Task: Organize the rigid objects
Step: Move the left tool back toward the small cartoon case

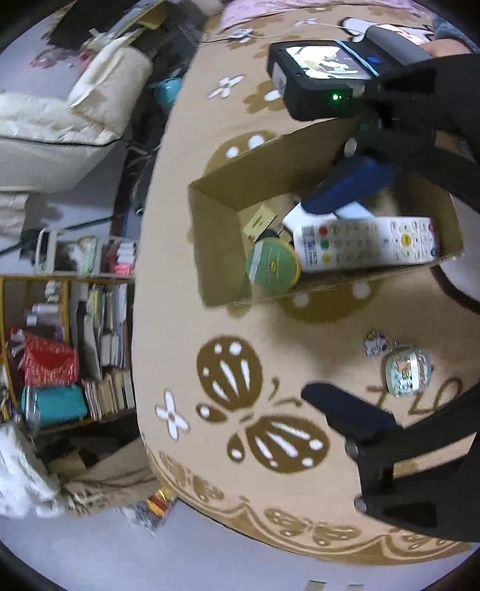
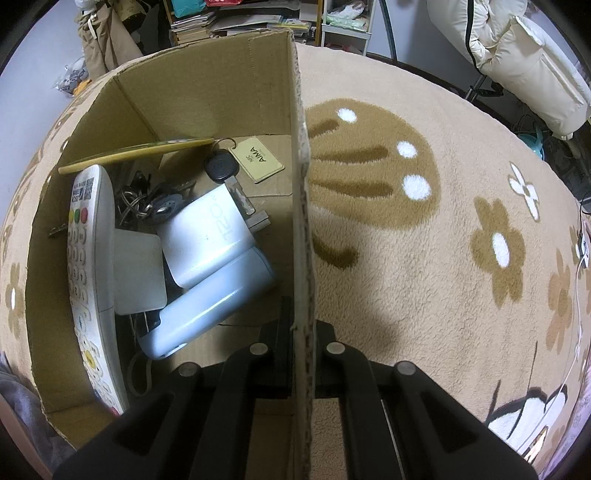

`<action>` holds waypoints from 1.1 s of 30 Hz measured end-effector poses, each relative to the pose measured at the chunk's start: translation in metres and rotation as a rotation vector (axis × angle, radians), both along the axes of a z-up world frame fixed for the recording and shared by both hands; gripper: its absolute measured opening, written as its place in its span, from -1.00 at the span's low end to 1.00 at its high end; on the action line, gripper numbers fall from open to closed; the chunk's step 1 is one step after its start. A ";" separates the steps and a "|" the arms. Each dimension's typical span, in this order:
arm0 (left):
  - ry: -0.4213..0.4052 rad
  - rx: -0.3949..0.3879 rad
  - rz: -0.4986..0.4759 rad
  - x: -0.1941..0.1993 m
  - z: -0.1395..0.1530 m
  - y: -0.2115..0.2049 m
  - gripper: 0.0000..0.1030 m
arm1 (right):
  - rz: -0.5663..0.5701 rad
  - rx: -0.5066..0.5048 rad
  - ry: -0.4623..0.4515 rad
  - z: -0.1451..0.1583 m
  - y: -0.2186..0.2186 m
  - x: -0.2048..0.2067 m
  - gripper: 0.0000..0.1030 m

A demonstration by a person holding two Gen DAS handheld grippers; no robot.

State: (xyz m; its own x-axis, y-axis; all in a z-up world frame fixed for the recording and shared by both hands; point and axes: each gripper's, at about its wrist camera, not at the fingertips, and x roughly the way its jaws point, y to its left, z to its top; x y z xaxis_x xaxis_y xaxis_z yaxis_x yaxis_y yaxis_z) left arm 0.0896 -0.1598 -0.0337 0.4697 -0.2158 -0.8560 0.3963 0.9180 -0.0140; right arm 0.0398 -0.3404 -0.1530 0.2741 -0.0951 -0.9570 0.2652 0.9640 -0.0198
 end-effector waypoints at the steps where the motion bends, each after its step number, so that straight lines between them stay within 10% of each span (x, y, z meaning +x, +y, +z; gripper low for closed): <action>1: -0.011 -0.004 0.020 0.000 0.002 0.008 0.91 | 0.000 0.000 0.000 0.000 0.000 0.000 -0.90; 21: 0.214 0.133 0.221 0.013 -0.084 0.113 0.95 | 0.000 0.001 0.000 0.000 -0.001 0.000 -0.90; 33: 0.343 0.178 0.206 0.012 -0.140 0.101 0.77 | 0.001 0.000 0.000 -0.001 -0.001 0.000 -0.90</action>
